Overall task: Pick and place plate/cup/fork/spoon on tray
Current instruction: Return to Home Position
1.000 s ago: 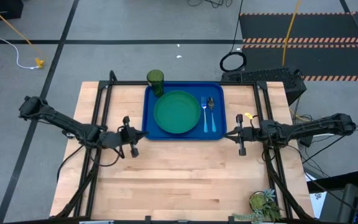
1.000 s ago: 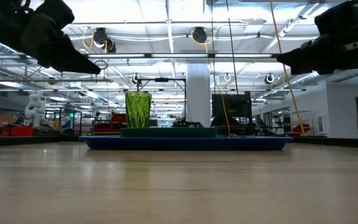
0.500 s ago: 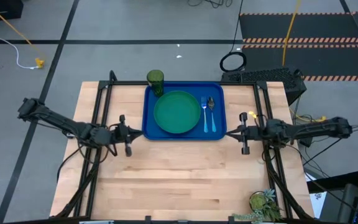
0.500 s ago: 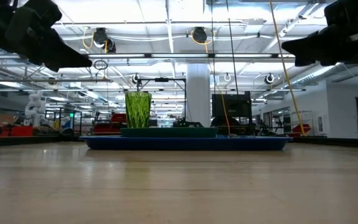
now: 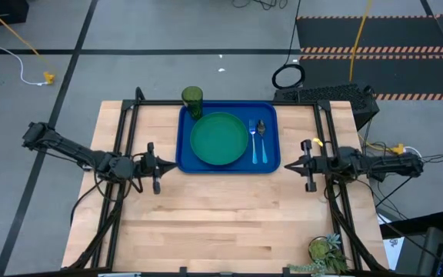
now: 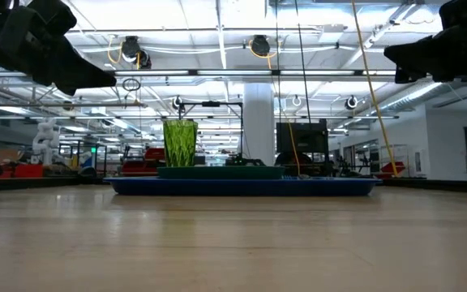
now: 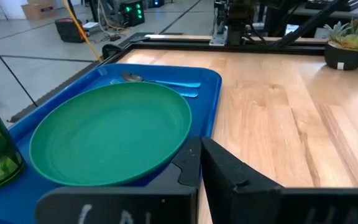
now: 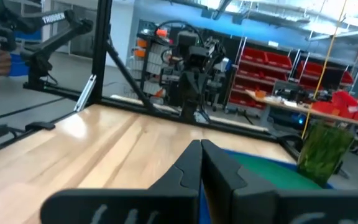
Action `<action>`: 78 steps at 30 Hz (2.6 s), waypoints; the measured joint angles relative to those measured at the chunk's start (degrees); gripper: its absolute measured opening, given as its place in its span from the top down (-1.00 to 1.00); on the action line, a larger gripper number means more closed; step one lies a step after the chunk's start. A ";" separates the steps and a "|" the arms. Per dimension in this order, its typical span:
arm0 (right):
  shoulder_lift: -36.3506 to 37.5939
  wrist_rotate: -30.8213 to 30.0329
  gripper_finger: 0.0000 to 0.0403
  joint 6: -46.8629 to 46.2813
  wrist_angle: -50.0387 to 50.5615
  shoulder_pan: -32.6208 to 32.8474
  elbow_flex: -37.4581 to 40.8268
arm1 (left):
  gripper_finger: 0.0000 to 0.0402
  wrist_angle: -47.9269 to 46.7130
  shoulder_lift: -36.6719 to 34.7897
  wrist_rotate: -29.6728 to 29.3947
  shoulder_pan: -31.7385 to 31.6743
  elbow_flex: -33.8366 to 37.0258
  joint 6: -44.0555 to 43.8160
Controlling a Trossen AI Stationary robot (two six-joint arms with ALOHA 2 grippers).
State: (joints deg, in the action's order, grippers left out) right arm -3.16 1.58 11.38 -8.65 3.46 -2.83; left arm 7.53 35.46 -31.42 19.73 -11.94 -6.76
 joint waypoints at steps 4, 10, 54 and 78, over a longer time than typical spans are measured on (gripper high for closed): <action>3.15 0.01 1.00 -0.69 5.15 0.00 0.00 | 0.98 -0.01 0.00 0.00 0.00 0.00 -0.04; 3.08 1.25 1.00 -1.64 7.27 0.00 -0.04 | 0.92 0.00 0.02 0.00 0.00 0.00 -0.45; 2.91 1.33 1.00 -3.20 3.76 -0.02 -0.07 | 0.88 -3.52 -24.57 21.08 -8.34 8.26 12.50; 2.91 1.29 1.00 -3.20 3.70 -0.02 -0.09 | 0.88 -4.18 -26.94 27.54 -14.96 11.39 11.34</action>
State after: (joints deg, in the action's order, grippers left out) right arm -0.25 2.87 8.19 -4.95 3.44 -2.92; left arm 3.35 8.52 -3.88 4.77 -0.56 4.58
